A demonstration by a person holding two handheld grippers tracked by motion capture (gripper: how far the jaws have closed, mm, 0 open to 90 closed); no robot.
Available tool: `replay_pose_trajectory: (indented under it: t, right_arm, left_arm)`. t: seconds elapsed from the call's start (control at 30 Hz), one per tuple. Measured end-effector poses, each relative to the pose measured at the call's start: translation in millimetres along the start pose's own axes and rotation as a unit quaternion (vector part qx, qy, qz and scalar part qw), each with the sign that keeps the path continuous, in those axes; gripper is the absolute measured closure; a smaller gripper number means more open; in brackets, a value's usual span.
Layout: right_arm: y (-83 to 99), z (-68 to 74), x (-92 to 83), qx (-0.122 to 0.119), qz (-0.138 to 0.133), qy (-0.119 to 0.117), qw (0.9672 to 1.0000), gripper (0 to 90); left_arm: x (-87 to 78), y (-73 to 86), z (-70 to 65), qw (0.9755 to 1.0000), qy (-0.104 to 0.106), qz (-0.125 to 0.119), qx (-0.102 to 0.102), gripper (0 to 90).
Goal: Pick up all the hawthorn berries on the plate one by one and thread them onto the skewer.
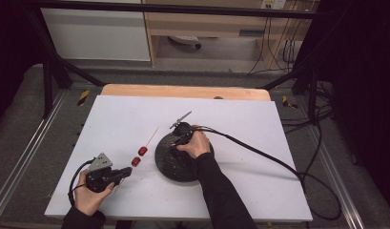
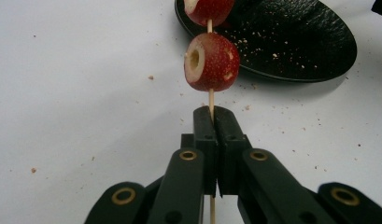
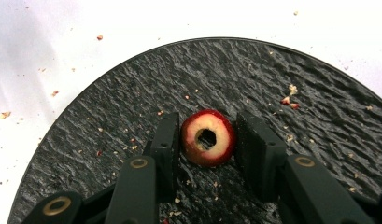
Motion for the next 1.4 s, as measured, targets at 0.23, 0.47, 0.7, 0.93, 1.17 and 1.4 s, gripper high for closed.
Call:
replay_pose_trajectory:
  t: [0.23,0.47,0.7,0.93,1.17,1.4]
  right_arm:
    - [-2.0,1.1,-4.1,0.026,-0.005,-0.002,0.9996,62.0]
    - [-5.6,1.5,-25.3,0.068,-0.015,-0.005,0.9976,62.2]
    - [0.8,-1.1,-49.6,0.112,-0.051,-0.017,0.9922,62.2]
    - [17.5,-5.1,-74.3,0.164,-0.111,-0.037,0.9795,62.3]
    - [37.2,-4.6,-91.3,0.219,-0.172,-0.063,0.9583,62.3]
    - [56.9,-7.0,-110.1,0.285,-0.243,-0.092,0.9227,62.3]
  left_arm:
    - [-0.1,-0.1,-0.5,1.0000,0.000,-0.001,0.000,88.3]
    - [0.5,-0.8,-2.8,1.0000,0.001,-0.004,0.003,88.4]
    - [1.2,-2.4,-7.2,0.9999,0.002,-0.008,0.009,88.4]
    - [4.1,-4.3,-13.3,0.9998,0.005,-0.013,0.016,88.4]
    - [10.6,-6.2,-22.2,0.9996,0.009,-0.018,0.022,88.4]
    - [19.2,-9.3,-33.8,0.9990,0.014,-0.031,0.030,88.4]
Point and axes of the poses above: each handheld gripper's, and its own axes: x roughly forward along the jaws, y roughly out of its underside, z roughly to its left, the point moved 2 cm from there along x, roughly forward along the jaws, and after that the axes turned 10 degrees about y, right-handed, at the moved point
